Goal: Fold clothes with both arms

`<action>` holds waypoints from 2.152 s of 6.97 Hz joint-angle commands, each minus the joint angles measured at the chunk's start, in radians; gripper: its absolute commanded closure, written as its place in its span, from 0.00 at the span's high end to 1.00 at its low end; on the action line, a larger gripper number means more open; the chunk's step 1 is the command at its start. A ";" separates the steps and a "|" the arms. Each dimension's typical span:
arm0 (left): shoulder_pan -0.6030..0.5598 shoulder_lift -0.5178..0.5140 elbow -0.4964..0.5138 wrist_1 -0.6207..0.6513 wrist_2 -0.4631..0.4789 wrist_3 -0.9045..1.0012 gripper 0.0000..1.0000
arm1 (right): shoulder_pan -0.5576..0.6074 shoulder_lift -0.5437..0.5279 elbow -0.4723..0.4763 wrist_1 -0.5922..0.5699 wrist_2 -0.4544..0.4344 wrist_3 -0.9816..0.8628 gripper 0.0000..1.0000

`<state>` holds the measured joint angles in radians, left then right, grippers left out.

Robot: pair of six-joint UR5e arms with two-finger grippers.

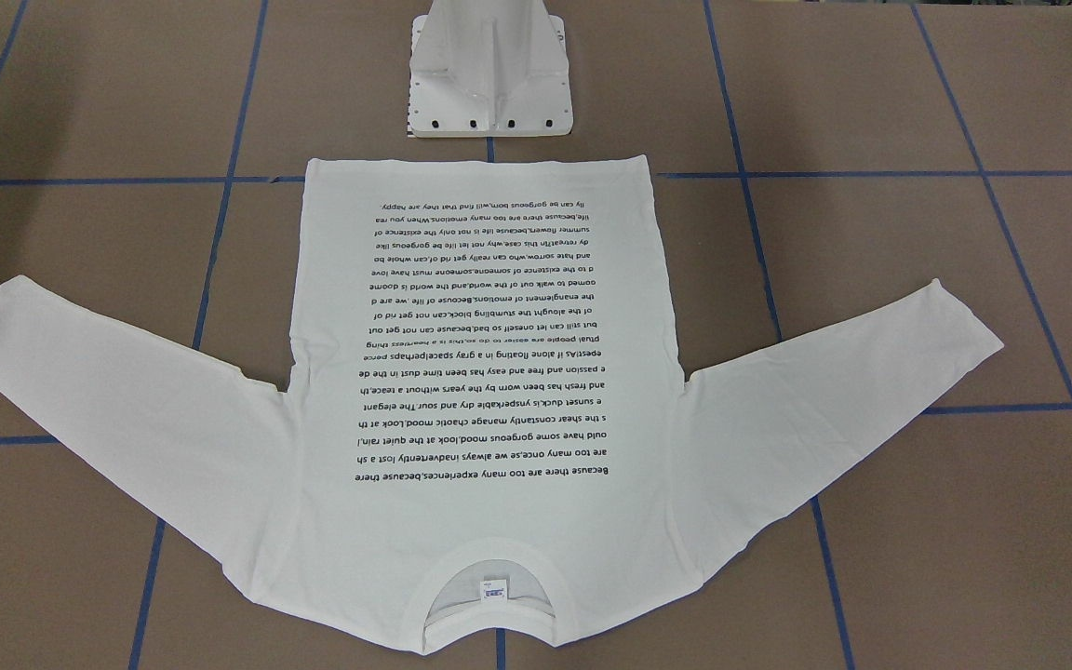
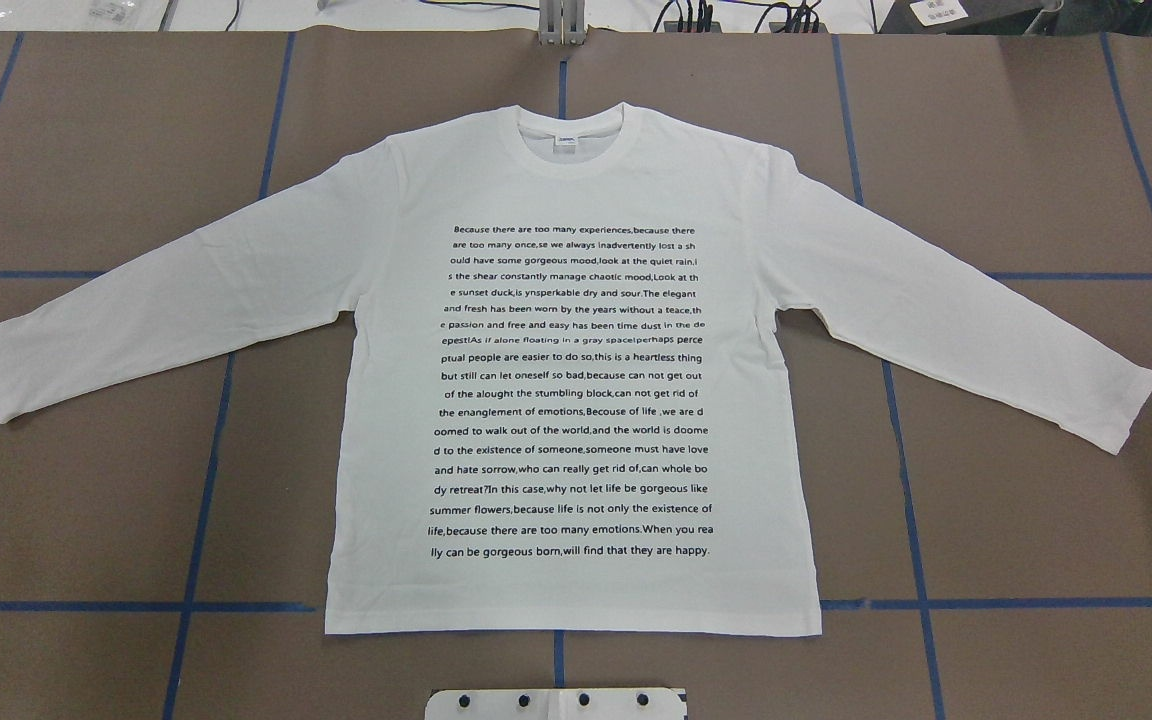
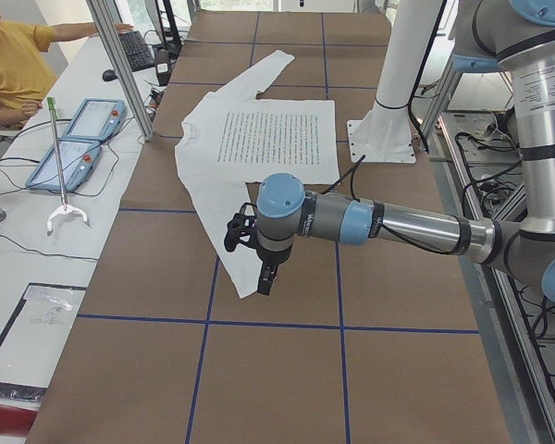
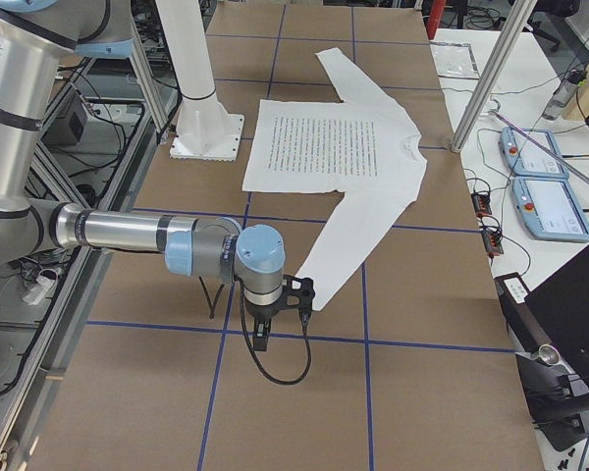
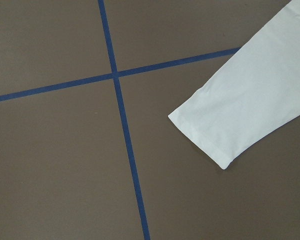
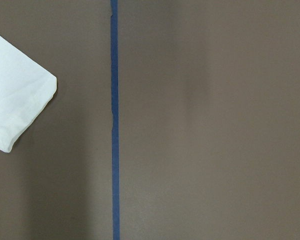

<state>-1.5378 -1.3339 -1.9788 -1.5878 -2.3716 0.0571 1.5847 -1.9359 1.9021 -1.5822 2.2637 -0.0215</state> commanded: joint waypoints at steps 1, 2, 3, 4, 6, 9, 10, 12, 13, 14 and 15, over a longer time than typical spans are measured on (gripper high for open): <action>0.001 -0.001 -0.012 -0.048 0.003 0.003 1.00 | 0.001 -0.005 0.005 0.001 0.002 0.000 1.00; 0.001 -0.004 -0.056 -0.057 0.003 0.004 1.00 | 0.001 -0.003 0.029 0.004 0.002 0.000 1.00; 0.008 -0.025 -0.084 -0.081 0.037 -0.002 1.00 | 0.001 0.001 0.052 0.004 0.020 0.002 1.00; 0.008 -0.057 -0.083 -0.084 0.041 -0.005 1.00 | 0.001 0.036 0.069 0.014 0.063 0.011 1.00; 0.005 -0.180 -0.019 -0.194 0.061 -0.005 1.00 | 0.003 0.132 0.057 0.111 0.077 0.009 1.00; 0.004 -0.191 0.067 -0.350 0.054 0.001 1.00 | -0.009 0.115 -0.014 0.302 0.070 0.018 1.00; 0.004 -0.180 0.057 -0.350 0.052 0.003 1.00 | -0.090 0.115 -0.053 0.333 0.056 0.120 0.99; 0.002 -0.174 0.054 -0.351 0.031 0.004 1.00 | -0.229 0.123 -0.237 0.773 0.002 0.507 0.99; 0.002 -0.173 0.055 -0.351 0.029 0.004 1.00 | -0.323 0.126 -0.336 0.974 -0.085 0.626 0.99; 0.002 -0.174 0.054 -0.350 0.029 0.004 1.00 | -0.421 0.135 -0.377 1.048 -0.167 0.729 0.99; 0.002 -0.174 0.055 -0.350 0.008 0.006 1.00 | -0.460 0.136 -0.383 1.053 -0.193 0.742 0.99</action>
<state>-1.5355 -1.5078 -1.9244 -1.9378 -2.3464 0.0617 1.1983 -1.8040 1.5511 -0.5875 2.1263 0.6574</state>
